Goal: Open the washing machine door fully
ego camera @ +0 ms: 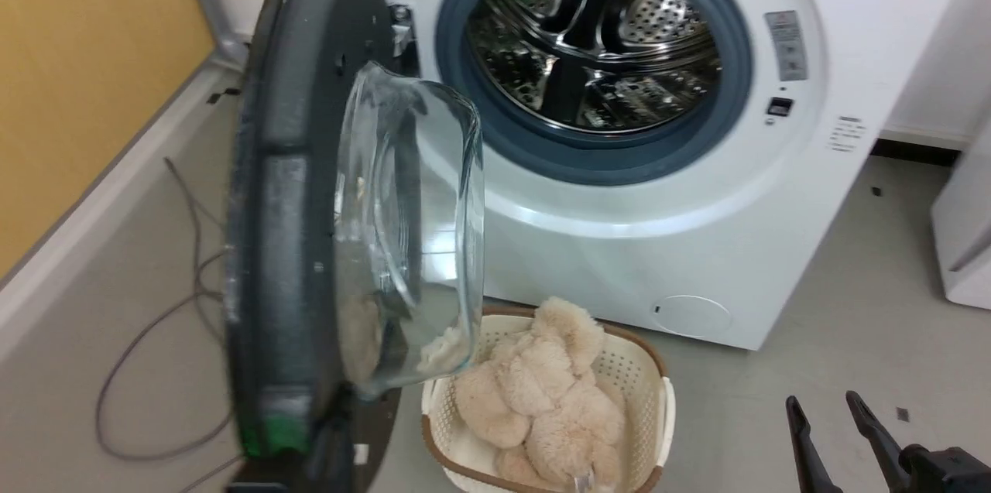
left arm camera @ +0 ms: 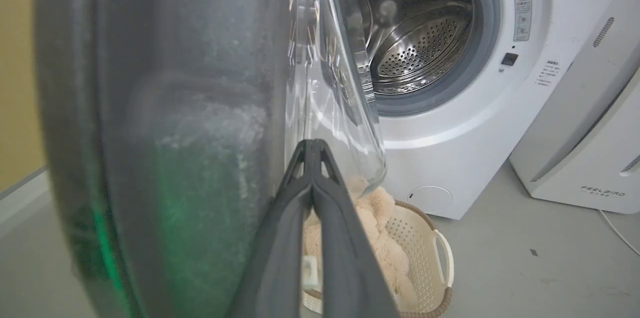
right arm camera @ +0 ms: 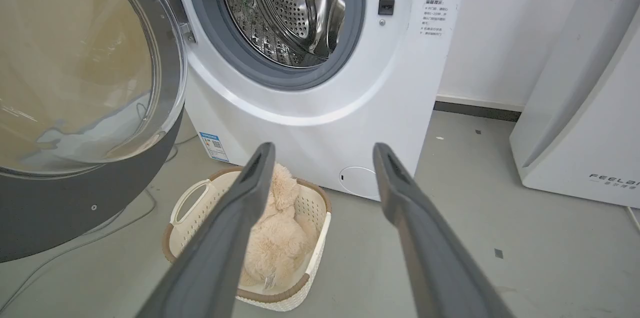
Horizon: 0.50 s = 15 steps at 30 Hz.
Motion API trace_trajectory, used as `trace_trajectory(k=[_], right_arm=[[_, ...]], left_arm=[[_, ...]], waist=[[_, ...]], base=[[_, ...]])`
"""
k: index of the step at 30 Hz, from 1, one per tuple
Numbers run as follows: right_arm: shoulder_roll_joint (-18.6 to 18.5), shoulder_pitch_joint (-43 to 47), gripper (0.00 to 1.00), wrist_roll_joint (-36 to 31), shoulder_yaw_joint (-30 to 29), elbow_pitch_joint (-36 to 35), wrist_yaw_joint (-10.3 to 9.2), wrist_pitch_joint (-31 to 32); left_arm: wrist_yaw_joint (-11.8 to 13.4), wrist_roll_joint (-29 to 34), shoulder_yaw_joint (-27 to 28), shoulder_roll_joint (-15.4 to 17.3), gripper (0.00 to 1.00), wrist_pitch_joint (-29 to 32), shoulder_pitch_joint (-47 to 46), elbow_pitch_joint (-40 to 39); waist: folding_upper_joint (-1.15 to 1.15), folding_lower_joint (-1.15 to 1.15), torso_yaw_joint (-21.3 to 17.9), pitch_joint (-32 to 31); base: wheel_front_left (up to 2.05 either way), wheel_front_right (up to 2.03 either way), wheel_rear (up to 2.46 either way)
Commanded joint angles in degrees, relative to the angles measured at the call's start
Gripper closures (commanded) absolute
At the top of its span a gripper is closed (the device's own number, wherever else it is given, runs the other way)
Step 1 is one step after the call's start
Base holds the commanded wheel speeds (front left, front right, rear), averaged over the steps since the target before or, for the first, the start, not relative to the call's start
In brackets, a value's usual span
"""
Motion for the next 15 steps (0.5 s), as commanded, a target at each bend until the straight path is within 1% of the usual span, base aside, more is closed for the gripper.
trace_trajectory(k=[1,3,7,15], right_arm=[[0.2,0.63,0.0,-0.12,-0.08,-0.39,-0.04,0.11],[0.2,0.51,0.0,-0.24,-0.04,-0.69,-0.04,0.23],[0.2,0.1,0.0,-2.1,0.0,-1.99,-0.04,-0.16],[0.2,-0.24,0.0,-3.36,0.6,-4.25,-0.04,0.42]], left_arm=[[0.55,-0.28,1.15,0.65,1.0,-0.59,0.5,-0.2],[1.06,-0.58,3.07,1.46,1.0,-1.34,0.3,-0.16],[1.2,-2.17,7.34,3.07,1.0,-3.09,-1.24,1.36],[0.62,-7.58,16.88,5.24,1.0,-7.97,-5.97,9.0]], waist=[[0.0,0.0,0.66,0.34],[0.0,0.0,1.07,0.58],[0.0,0.0,1.3,1.07],[0.0,0.0,-1.01,1.74]], base=[[0.0,0.0,0.0],[0.0,0.0,0.0],[0.0,0.0,0.0],[0.0,0.0,0.0]])
